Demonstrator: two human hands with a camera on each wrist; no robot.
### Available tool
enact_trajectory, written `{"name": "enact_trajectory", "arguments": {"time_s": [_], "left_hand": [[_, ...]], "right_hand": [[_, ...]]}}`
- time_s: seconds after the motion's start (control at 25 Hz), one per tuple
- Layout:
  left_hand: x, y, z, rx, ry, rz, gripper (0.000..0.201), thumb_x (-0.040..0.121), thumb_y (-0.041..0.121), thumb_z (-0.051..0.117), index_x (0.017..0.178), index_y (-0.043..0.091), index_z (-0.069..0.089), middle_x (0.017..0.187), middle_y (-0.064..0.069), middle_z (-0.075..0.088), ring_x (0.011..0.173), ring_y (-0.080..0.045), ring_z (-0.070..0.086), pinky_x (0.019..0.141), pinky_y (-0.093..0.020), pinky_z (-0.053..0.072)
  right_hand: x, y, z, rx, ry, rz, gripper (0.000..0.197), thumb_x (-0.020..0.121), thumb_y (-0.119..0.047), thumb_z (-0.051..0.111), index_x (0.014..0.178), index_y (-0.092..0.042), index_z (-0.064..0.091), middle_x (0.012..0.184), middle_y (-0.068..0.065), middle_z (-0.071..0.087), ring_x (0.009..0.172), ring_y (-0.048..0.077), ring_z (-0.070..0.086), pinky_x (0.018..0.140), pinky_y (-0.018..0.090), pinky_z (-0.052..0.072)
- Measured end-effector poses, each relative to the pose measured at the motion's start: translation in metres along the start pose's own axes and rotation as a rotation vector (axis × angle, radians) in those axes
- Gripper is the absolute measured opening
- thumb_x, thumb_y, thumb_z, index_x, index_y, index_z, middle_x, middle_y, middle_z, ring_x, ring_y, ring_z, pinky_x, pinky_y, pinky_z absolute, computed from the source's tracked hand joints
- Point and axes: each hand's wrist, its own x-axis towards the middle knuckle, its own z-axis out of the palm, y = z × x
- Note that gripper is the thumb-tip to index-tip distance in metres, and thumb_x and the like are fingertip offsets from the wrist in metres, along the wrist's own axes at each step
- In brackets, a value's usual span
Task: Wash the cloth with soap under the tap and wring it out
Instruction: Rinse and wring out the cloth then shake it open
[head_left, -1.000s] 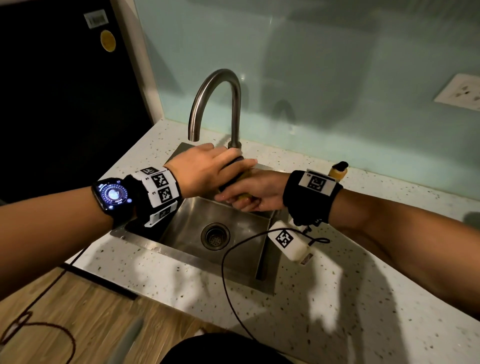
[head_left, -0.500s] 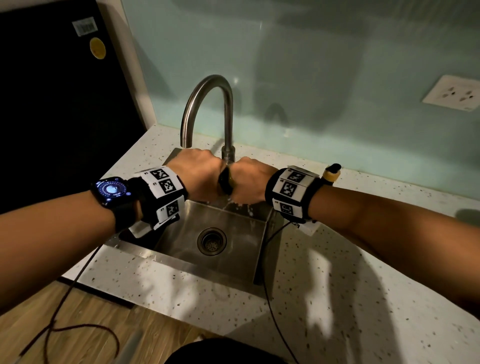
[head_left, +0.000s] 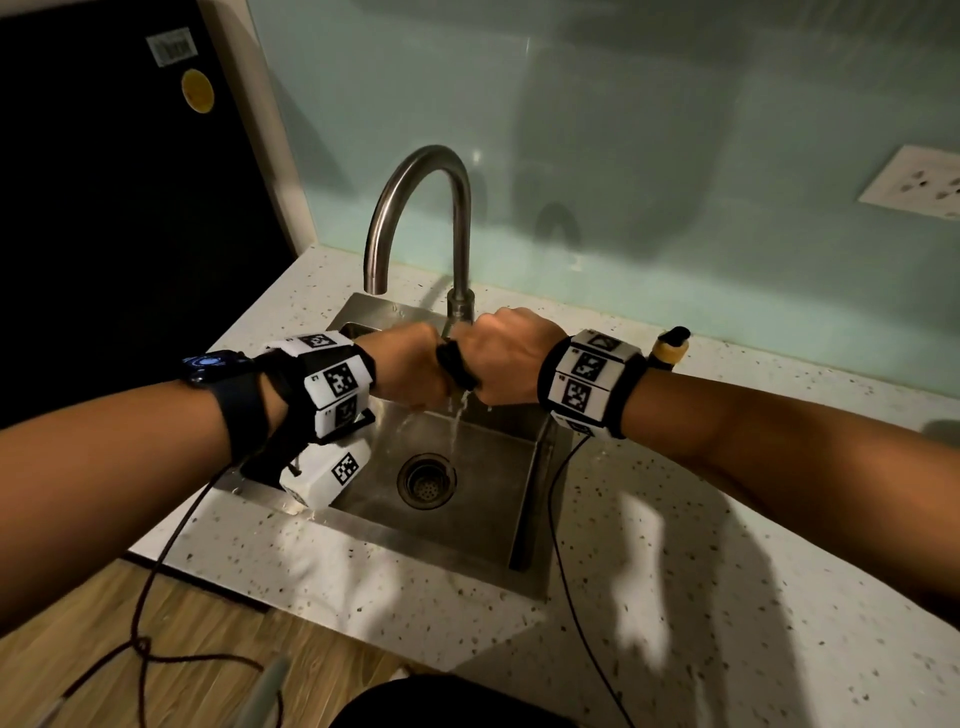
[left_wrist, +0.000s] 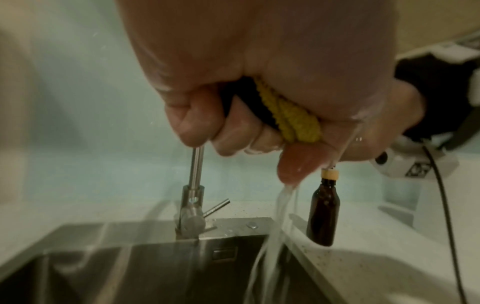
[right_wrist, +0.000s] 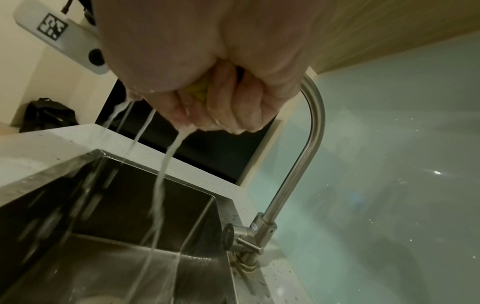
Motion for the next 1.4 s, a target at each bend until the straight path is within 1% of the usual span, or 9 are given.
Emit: {"name": "enact_trajectory", "arguments": {"time_s": [0.28, 0.4, 0.52, 0.64, 0.72, 0.92, 1.04, 1.16, 1.4], "left_hand": [[0.002, -0.005, -0.003, -0.178, -0.109, -0.088, 0.005, 0.076, 0.007, 0.07, 0.079, 0.011, 0.068, 0.068, 0.0, 0.059, 0.055, -0.013, 0.053, 0.05, -0.021, 0.043], [-0.002, -0.013, -0.003, -0.056, 0.155, 0.005, 0.008, 0.083, 0.023, 0.068, 0.09, 0.025, 0.065, 0.085, 0.004, 0.065, 0.076, -0.014, 0.063, 0.07, -0.028, 0.055], [-0.004, -0.024, 0.002, 0.019, 0.357, 0.026, 0.029, 0.076, 0.035, 0.07, 0.098, 0.03, 0.053, 0.085, 0.005, 0.062, 0.08, -0.021, 0.065, 0.072, -0.032, 0.057], [-0.01, -0.032, 0.008, 0.104, 0.579, 0.109, 0.063, 0.072, 0.039, 0.075, 0.121, 0.023, 0.039, 0.103, -0.006, 0.064, 0.079, -0.031, 0.067, 0.066, -0.043, 0.059], [-0.017, -0.035, 0.013, 0.144, 0.679, 0.239, 0.084, 0.07, 0.043, 0.078, 0.137, 0.022, 0.032, 0.123, -0.008, 0.055, 0.089, -0.031, 0.066, 0.066, -0.045, 0.059], [-0.025, -0.04, 0.025, 0.36, 0.75, 0.403, 0.092, 0.079, 0.043, 0.071, 0.151, 0.02, 0.019, 0.149, -0.012, 0.042, 0.109, -0.032, 0.062, 0.074, -0.048, 0.059], [-0.027, -0.03, 0.022, 0.499, 0.742, 0.502, 0.068, 0.09, 0.037, 0.054, 0.148, 0.012, 0.028, 0.129, -0.012, 0.059, 0.088, -0.028, 0.066, 0.057, -0.042, 0.059], [-0.03, -0.014, 0.016, 0.492, 0.579, 0.354, 0.055, 0.096, 0.033, 0.05, 0.142, 0.007, 0.036, 0.105, -0.011, 0.064, 0.071, -0.029, 0.067, 0.054, -0.037, 0.057], [-0.02, -0.016, 0.018, 0.2, 0.25, 0.141, 0.033, 0.088, 0.019, 0.06, 0.119, 0.017, 0.049, 0.087, -0.001, 0.061, 0.077, -0.022, 0.061, 0.067, -0.031, 0.053]], "right_hand": [[0.002, 0.002, -0.001, 0.01, 0.036, -0.015, 0.032, 0.094, -0.025, 0.055, 0.124, -0.015, 0.053, 0.086, -0.003, 0.05, 0.073, 0.017, 0.052, 0.064, 0.024, 0.038], [-0.001, 0.002, 0.004, 0.337, 0.029, 0.095, 0.049, 0.091, -0.026, 0.063, 0.133, -0.014, 0.04, 0.086, -0.007, 0.046, 0.077, 0.015, 0.059, 0.054, 0.016, 0.032], [-0.007, 0.005, 0.01, 0.706, -0.041, 0.097, 0.066, 0.086, -0.048, 0.068, 0.137, -0.022, 0.033, 0.102, -0.01, 0.049, 0.085, 0.01, 0.053, 0.069, 0.02, 0.039], [-0.004, 0.015, 0.015, 0.941, -0.123, 0.046, 0.019, 0.096, -0.044, 0.056, 0.109, -0.031, 0.053, 0.087, -0.012, 0.06, 0.07, -0.001, 0.057, 0.068, 0.016, 0.042], [-0.002, 0.024, 0.02, 1.212, -0.166, 0.065, 0.02, 0.101, -0.035, 0.051, 0.093, -0.018, 0.057, 0.074, 0.003, 0.06, 0.055, 0.01, 0.055, 0.053, 0.019, 0.043], [-0.01, 0.028, 0.029, 1.669, -0.489, 0.113, 0.024, 0.102, -0.026, 0.049, 0.112, -0.005, 0.053, 0.079, 0.007, 0.059, 0.058, 0.013, 0.055, 0.055, 0.022, 0.046], [-0.011, 0.02, 0.029, 1.661, -0.547, 0.113, 0.019, 0.103, -0.019, 0.045, 0.108, -0.004, 0.056, 0.081, 0.007, 0.061, 0.062, 0.012, 0.059, 0.056, 0.021, 0.049], [-0.008, 0.018, 0.029, 1.514, -0.508, 0.15, 0.016, 0.103, -0.014, 0.043, 0.094, -0.009, 0.056, 0.076, 0.006, 0.057, 0.056, 0.01, 0.054, 0.053, 0.021, 0.045], [-0.016, 0.005, 0.012, 0.586, -0.283, -0.055, 0.028, 0.104, -0.022, 0.04, 0.08, -0.037, 0.042, 0.073, -0.014, 0.045, 0.064, 0.002, 0.044, 0.062, 0.008, 0.035]]}}
